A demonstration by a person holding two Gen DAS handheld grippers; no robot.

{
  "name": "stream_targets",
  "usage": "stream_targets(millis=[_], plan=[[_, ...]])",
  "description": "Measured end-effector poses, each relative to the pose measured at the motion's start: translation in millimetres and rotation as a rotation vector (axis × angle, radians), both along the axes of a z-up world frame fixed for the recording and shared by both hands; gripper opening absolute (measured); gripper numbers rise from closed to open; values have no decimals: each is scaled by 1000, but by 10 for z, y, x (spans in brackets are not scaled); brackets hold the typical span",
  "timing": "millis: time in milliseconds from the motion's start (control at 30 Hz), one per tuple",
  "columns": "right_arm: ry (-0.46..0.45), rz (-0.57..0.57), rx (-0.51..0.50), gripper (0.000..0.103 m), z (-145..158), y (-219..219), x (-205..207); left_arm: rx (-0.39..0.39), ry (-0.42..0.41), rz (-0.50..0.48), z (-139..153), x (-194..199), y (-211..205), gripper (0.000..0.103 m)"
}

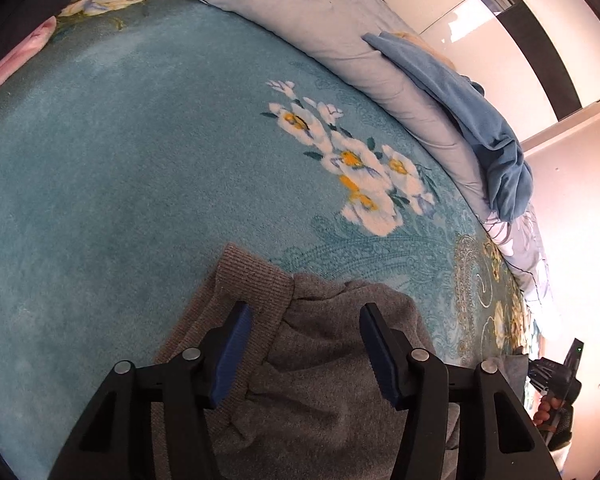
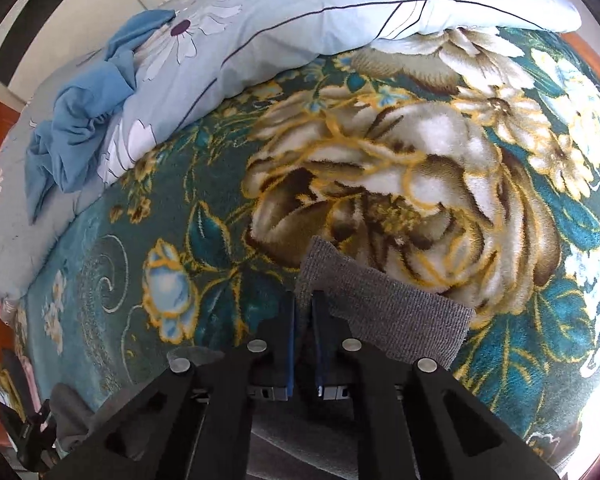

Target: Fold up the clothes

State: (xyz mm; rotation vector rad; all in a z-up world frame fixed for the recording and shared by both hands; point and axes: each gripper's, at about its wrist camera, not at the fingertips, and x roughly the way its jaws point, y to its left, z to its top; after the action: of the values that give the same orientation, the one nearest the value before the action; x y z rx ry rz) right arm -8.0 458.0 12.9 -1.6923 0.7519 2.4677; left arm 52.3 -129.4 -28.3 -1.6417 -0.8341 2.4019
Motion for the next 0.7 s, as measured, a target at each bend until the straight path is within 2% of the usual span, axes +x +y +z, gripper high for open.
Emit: stream_targets(millis=[67,233,300,433,500,533,600,700], plan=[[94,-10,-101,7,188,63,33,3,2,1,8,6,1,59],[497,-52,-275,7,1152,488,449,80,22,-4,62,58,-41,59],[605,-70,-278,7,1358,689,663,91,28,-6,71,67,-42,59],[560,-140,-198,7,1010,1136,1091,106,30,-8,53,78,-41,59],[430,-203,-166,7,553,1357,1277,125,23,-5,17,79,-54,59],[369,-238,-175,7,304,1460,1378,134,18,-3,3,81,-63,59],[302,-307,-233,7,-89,1650,1610,139,12,-2,-3,78,-67,59],[261,-372,-207,3,-302,1820,1905,138,5,-3,1,69,-66,59]])
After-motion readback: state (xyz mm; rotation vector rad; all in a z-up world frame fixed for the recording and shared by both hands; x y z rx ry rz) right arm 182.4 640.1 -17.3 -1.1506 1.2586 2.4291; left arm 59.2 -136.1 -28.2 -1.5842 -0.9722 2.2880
